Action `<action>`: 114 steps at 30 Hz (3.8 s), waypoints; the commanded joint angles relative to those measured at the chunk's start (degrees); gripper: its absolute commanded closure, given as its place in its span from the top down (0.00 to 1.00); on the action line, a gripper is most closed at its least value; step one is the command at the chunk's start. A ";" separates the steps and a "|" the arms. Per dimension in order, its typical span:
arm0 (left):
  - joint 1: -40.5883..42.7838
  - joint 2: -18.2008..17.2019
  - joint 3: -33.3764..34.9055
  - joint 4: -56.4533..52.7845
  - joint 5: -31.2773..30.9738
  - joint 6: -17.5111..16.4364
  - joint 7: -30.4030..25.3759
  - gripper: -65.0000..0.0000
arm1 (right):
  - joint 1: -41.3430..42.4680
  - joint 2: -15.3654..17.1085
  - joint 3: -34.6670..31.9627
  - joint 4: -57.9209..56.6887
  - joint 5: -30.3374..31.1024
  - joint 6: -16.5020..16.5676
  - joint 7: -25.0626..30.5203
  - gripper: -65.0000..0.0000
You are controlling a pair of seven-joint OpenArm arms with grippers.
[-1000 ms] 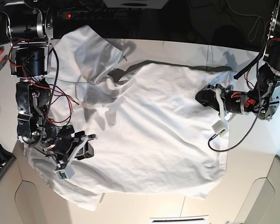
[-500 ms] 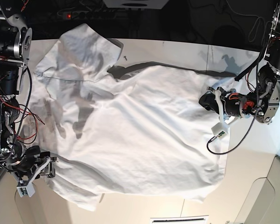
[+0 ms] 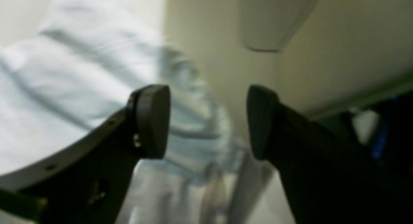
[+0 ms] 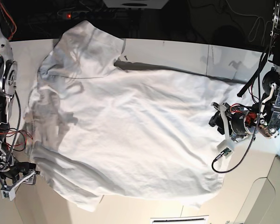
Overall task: Layout the t-shirt on the table in an organized manner, then fold the t-shirt properly
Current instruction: 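Open both grippers and smooth the shirt, moving grippers outward along its edges, then move the right gripper to the shirt's shoulder corner and grasp it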
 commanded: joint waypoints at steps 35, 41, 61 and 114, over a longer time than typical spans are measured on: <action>-0.79 -0.76 -0.55 0.76 1.38 0.39 -2.97 0.45 | -4.02 -0.83 0.20 -12.57 -5.73 -8.87 24.55 0.57; -0.09 -0.79 -0.55 0.66 8.09 5.27 -5.25 0.26 | -4.00 -0.85 0.20 -12.52 -5.70 -8.85 26.18 0.57; 5.07 -0.74 -0.55 0.61 9.03 5.31 -6.23 0.13 | -10.97 0.42 0.39 23.98 11.85 7.02 -8.41 0.20; 5.05 -0.42 -0.55 0.61 10.56 5.31 -9.03 0.13 | -57.83 -10.88 31.41 45.20 43.01 11.34 -29.62 0.50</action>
